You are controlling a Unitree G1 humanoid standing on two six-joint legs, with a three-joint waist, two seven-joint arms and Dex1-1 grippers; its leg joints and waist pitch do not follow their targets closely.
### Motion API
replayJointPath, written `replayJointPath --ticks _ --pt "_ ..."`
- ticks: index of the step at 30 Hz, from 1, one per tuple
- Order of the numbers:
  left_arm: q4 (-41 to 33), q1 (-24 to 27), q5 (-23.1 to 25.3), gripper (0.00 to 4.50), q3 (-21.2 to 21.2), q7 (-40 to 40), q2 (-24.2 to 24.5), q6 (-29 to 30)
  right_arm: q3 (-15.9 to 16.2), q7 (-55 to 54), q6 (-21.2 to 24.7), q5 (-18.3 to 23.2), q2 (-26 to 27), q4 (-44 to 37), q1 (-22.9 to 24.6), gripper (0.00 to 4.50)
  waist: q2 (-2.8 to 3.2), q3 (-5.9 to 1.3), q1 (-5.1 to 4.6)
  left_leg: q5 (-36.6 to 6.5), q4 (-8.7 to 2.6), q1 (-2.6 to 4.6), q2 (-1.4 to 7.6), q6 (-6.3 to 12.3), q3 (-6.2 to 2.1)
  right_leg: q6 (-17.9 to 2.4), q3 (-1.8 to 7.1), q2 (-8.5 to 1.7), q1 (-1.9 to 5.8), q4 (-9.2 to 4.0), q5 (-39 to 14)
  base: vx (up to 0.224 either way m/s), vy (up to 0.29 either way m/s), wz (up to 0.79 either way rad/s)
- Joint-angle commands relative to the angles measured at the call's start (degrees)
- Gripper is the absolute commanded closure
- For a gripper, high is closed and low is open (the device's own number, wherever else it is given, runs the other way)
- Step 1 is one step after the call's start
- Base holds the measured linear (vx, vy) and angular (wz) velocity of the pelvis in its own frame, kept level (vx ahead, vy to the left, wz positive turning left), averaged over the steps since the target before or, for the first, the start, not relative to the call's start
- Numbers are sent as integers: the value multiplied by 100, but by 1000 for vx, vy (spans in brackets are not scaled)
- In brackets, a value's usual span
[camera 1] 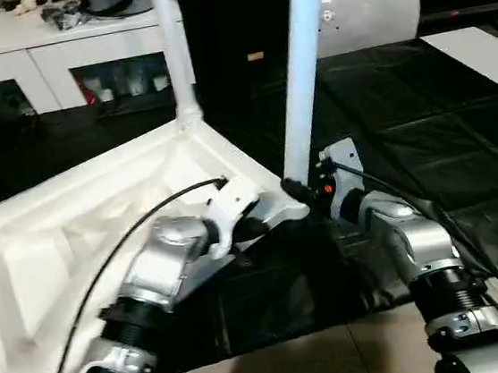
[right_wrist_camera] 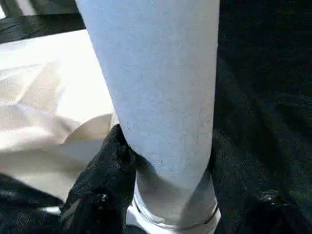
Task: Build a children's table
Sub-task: Rotate leg to tighten
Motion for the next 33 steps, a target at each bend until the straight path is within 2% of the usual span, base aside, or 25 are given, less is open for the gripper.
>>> replayJointPath --ticks 1,4,7,10,12,15,16,18,19,20,21,24,25,28,30,33 --pt "-153 -127 -123 450 -227 -173 -158 -65 125 77 48 57 221 32 83 183 -39 -342 44 -411 -364 -118 127 505 -9 -422 345 -373 393 -479 -2049 0 0 0" --pt "-176 -75 -12 450 -336 -366 44 -242 169 380 -29 170 110 -199 221 142 -16 -337 66 -483 -372 -101 139 500 -13 -429 351 -382 395 -484 -2070 0 0 0" --pt "-146 -40 -16 450 -378 -537 232 -432 234 801 -131 269 -109 -361 344 131 -5 -331 90 -546 -383 -96 149 514 -18 -433 358 -385 395 -479 -2053 0 0 0" --pt "-38 -28 -35 450 -436 -885 517 -788 381 1662 -259 428 -592 -620 529 99 -17 -325 136 -658 -377 -79 144 542 -6 -361 361 -382 394 -513 -2184 0 0 0" --pt "-11 -35 -36 450 -444 -940 557 -843 389 1801 -263 433 -660 -656 552 77 -18 -326 162 -605 -385 -90 157 548 -8 -408 363 -387 393 -492 -2135 0 0 0" --pt "174 -103 -9 450 -535 -1271 773 -1231 473 2425 -265 448 -1081 -762 619 58 -20 -324 204 -592 -377 -77 148 551 -8 -400 365 -374 388 -497 -2133 0 0 0" --pt "267 -134 13 450 -631 -1544 927 -1526 546 2812 -341 433 -1352 -764 636 46 -28 -331 227 -592 -380 -82 154 575 -13 -392 373 -380 398 -479 -2108 0 0 0" --pt "298 -143 14 450 -681 -1688 1000 -1642 581 2997 -387 425 -1478 -752 638 25 -25 -333 247 -574 -379 -82 165 575 -9 -405 379 -386 395 -468 -2078 0 0 0" --pt "334 -154 -15 450 -797 -2032 1154 -1914 635 3381 -478 454 -1721 -711 614 25 -37 -329 287 -559 -377 -85 157 588 -5 -420 375 -391 393 -477 -2102 0 0 0" --pt "337 -155 -17 450 -812 -2073 1174 -1944 641 3430 -493 460 -1750 -706 611 25 -35 -333 299 -559 -375 -79 159 580 -1 -420 375 -390 394 -474 -2115 0 0 0" --pt "369 -158 -52 450 -897 -2392 1288 -2289 683 3739 -628 484 -1926 -650 562 25 -42 -336 327 -553 -375 -74 171 590 0 -426 380 -391 386 -466 -2112 0 0 0" --pt "399 -179 -51 450 -995 -2693 1391 -2547 728 4108 -673 566 -2055 -622 515 25 -39 -339 372 -530 -381 -74 202 606 -4 -495 389 -394 383 -435 -1999 0 0 0" --pt "418 -191 -46 450 -1057 -2855 1445 -2702 760 4269 -692 594 -2112 -632 507 52 -53 -338 391 -527 -380 -71 202 605 -1 -517 389 -399 382 -432 -1996 0 0 0" --pt "440 -224 -41 450 -1224 -3267 1589 -2987 883 4703 -705 673 -2230 -671 520 65 -50 -345 442 -497 -378 -66 216 596 4 -545 397 -407 378 -419 -1978 0 0 0" --pt "444 -245 -59 450 -1277 -3440 1623 -3076 946 4872 -711 677 -2267 -649 521 94 -59 -346 466 -472 -378 -70 218 574 9 -567 403 -408 383 -408 -1944 0 0 0" --pt "462 -286 -78 450 -1350 -3612 1648 -3249 1004 5050 -749 703 -2270 -586 506 113 -58 -347 488 -477 -380 -72 219 546 8 -551 403 -410 385 -407 -1981 0 0 0"
